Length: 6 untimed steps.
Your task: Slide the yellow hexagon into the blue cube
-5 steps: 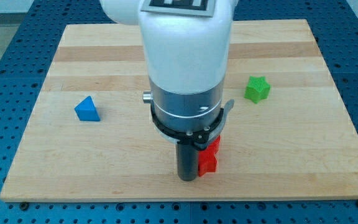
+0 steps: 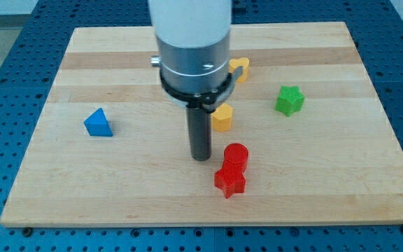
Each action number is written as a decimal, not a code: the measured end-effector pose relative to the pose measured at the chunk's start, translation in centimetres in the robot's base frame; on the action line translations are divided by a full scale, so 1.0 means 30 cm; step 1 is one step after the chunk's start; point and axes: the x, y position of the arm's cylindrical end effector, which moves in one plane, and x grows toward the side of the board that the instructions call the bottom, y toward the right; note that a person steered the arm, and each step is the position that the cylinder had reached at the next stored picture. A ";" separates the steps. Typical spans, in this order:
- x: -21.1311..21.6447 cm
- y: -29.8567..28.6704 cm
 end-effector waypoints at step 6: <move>-0.267 -0.027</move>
